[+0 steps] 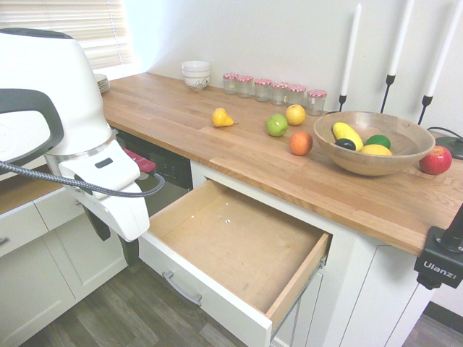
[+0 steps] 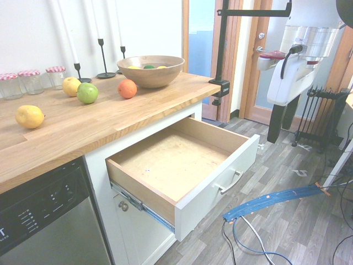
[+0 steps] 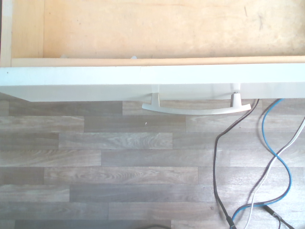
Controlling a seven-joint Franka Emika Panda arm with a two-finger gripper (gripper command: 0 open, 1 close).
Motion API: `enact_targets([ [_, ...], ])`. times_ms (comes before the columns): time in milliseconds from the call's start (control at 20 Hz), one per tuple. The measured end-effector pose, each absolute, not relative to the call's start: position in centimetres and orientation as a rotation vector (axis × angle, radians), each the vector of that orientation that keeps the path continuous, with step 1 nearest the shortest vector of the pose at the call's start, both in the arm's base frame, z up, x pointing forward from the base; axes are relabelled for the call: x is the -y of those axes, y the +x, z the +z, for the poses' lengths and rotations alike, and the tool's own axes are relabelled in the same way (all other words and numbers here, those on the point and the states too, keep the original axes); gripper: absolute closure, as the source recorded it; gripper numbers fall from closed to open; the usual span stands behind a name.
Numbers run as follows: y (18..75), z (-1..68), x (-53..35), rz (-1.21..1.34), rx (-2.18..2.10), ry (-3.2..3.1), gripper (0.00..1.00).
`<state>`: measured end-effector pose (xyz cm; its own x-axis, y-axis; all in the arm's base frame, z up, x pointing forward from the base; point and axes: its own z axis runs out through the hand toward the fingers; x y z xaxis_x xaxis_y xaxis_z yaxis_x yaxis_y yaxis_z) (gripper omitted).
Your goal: Close the drawer
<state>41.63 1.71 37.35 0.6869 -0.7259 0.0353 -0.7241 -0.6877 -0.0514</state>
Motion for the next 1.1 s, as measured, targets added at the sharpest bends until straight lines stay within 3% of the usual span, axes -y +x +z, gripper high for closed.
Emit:
enact_targets([
  [350, 42.1, 35.6, -1.6, -0.073, -1.231, -2.855, 0.0],
  [1100, 47.6, 15.2, 0.8, 0.136, -1.314, -2.911, 0.0],
])
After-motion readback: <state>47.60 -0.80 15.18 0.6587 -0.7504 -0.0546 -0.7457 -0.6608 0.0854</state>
